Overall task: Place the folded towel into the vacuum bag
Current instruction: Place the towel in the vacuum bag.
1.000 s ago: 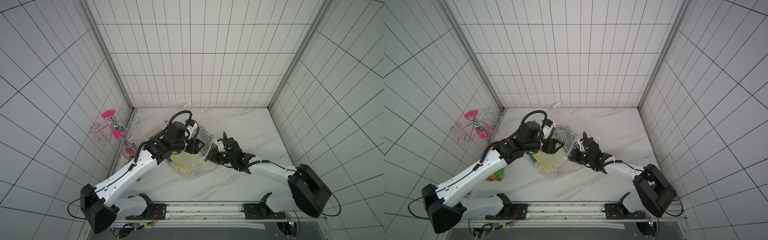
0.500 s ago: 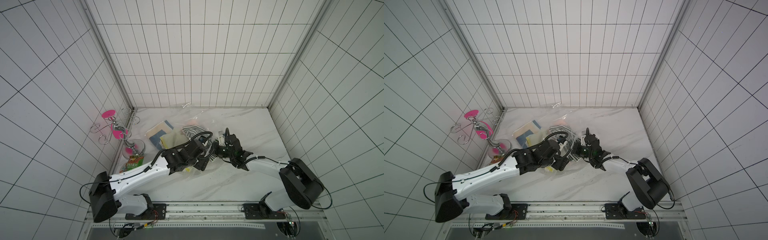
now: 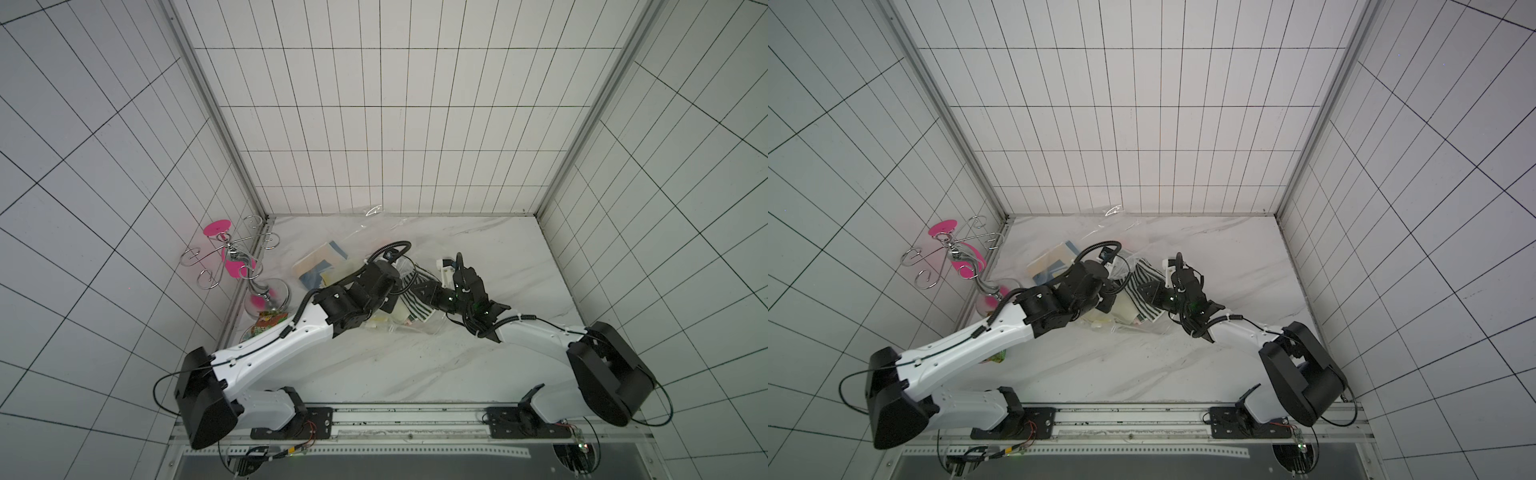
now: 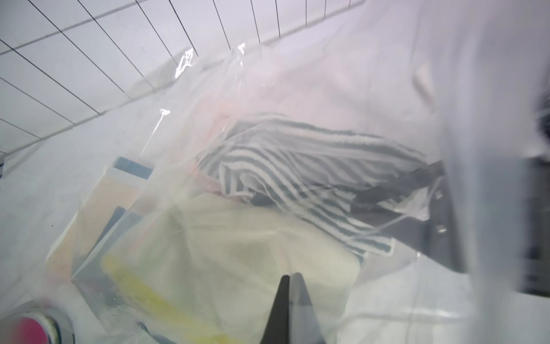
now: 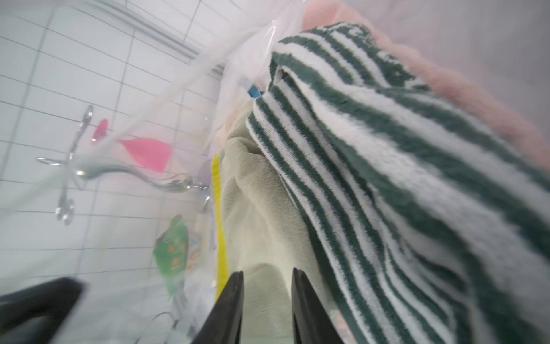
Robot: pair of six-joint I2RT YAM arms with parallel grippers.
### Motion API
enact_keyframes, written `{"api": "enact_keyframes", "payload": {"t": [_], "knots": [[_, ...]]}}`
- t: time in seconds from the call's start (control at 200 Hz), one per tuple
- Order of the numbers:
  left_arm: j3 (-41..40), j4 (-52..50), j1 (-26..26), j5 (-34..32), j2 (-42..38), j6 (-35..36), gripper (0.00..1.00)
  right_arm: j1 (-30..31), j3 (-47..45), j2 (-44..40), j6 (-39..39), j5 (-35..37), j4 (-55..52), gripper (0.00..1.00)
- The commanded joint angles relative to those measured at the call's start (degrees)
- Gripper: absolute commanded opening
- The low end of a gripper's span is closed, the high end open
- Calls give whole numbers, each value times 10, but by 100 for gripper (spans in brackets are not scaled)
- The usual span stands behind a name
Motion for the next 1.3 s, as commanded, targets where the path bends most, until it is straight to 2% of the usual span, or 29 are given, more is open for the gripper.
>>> {"api": "enact_keyframes", "payload": {"t": [0.0,0.075,0.14,0.215,0.305,0.495,0.595,0.68,0.74,0.805,0.855,0.92,1.024,1.119,1.294], "knots": [[38,-1,-2,105,4,3,0,40,-11,22,-66,131,36,27],[41,-12,-2,126,16,1,0,44,3,33,-82,150,81,18],[43,-16,-2,137,19,-1,0,49,30,42,-112,173,95,7],[47,-17,-2,146,20,-5,0,50,63,54,-150,188,110,0],[46,-16,-2,161,18,-9,0,43,105,79,-180,201,96,0],[19,2,-1,176,9,-20,0,16,171,188,-177,150,99,0],[14,3,0,176,6,-21,0,-1,184,249,-132,143,76,0],[12,-3,1,165,3,-23,0,-17,174,283,-62,87,12,0],[2,2,5,161,-3,-24,0,-10,128,271,-15,66,-11,0],[-9,13,11,166,-4,-27,0,10,62,243,27,98,-8,0],[-13,22,13,177,-2,-30,0,13,48,232,35,103,-18,0],[-14,32,13,197,5,-31,0,3,65,231,26,110,-30,7],[-10,32,13,238,21,-31,0,-30,135,254,4,74,-39,17],[-7,14,14,253,28,-38,0,-47,165,240,1,48,-8,21],[-21,12,12,259,25,-39,0,-49,199,180,-6,44,-12,30]]}}
